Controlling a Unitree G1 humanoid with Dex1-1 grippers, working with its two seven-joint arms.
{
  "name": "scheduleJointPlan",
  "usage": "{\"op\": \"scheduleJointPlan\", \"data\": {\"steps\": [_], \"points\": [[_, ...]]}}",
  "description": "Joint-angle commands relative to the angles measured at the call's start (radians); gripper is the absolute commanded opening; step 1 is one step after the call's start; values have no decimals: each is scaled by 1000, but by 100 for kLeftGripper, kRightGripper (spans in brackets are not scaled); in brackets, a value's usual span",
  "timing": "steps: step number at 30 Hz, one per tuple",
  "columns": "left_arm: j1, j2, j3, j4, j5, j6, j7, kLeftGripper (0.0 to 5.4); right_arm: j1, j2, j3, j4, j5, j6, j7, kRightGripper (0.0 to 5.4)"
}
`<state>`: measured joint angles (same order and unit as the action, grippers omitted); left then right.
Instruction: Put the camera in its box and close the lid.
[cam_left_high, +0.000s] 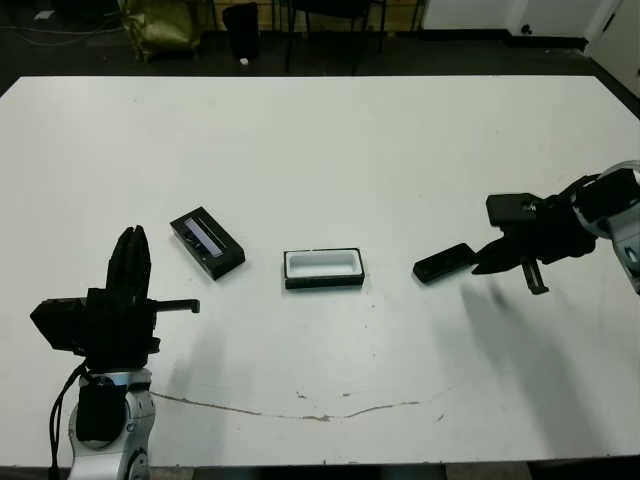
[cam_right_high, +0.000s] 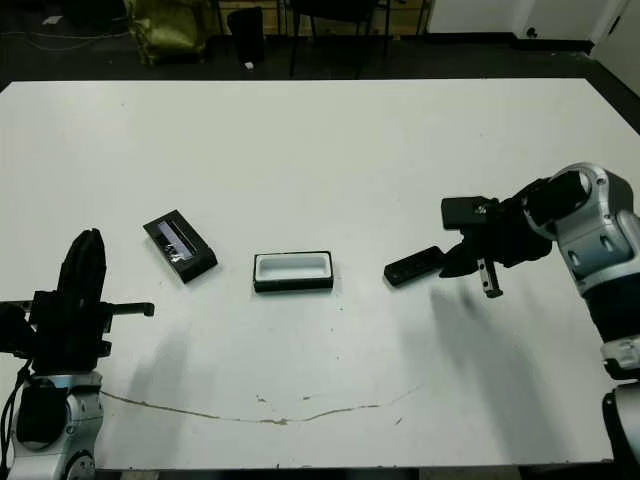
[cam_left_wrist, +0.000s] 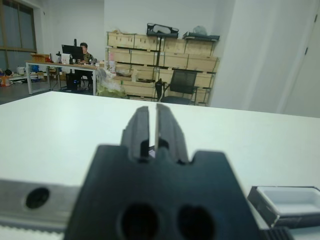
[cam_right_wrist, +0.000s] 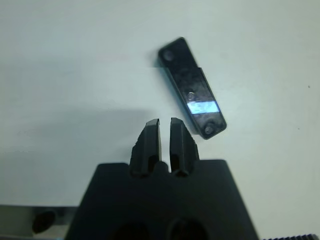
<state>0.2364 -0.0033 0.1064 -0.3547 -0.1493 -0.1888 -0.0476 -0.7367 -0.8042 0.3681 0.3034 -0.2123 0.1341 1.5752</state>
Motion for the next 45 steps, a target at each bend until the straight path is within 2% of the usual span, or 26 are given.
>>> {"op": "scheduleJointPlan", "data": {"steps": [1, 5, 9, 11, 15, 24, 29, 35, 37, 45], "points": [[8, 9, 7, 24, -1, -7, -9, 1, -20, -56, 61, -37, 32, 29, 39, 0], [6, 10, 8, 27, 0, -6, -10, 1, -91, -112, 127, -18, 132, -20, 39, 0], [11, 7, 5, 9, -10, 18, -7, 1, -177, -96, 72, 93, 238, -22, 39, 0], [11, 8, 4, 9, -7, 15, -8, 1, -212, -70, 25, 149, 241, -18, 25, 0], [9, 6, 2, 20, -5, 1, -9, 1, -293, -7, -2, 291, 191, -32, -40, 0], [13, 6, 7, 29, 5, -13, -6, 1, -423, 204, 17, 670, 43, -208, -248, 0], [19, 4, 4, 12, 7, 9, 2, 1, -460, 301, 47, 827, -56, -236, -355, 0], [19, 6, 8, 19, 2, 2, -2, 1, -469, 346, 60, 899, -128, -239, -422, 0], [18, 9, 8, 20, 6, -5, -4, 1, -466, 350, 76, 911, -159, -269, -439, 0], [19, 5, 7, 23, -1, 0, -4, 1, -452, 371, 77, 964, -203, -195, -435, 0]]}}
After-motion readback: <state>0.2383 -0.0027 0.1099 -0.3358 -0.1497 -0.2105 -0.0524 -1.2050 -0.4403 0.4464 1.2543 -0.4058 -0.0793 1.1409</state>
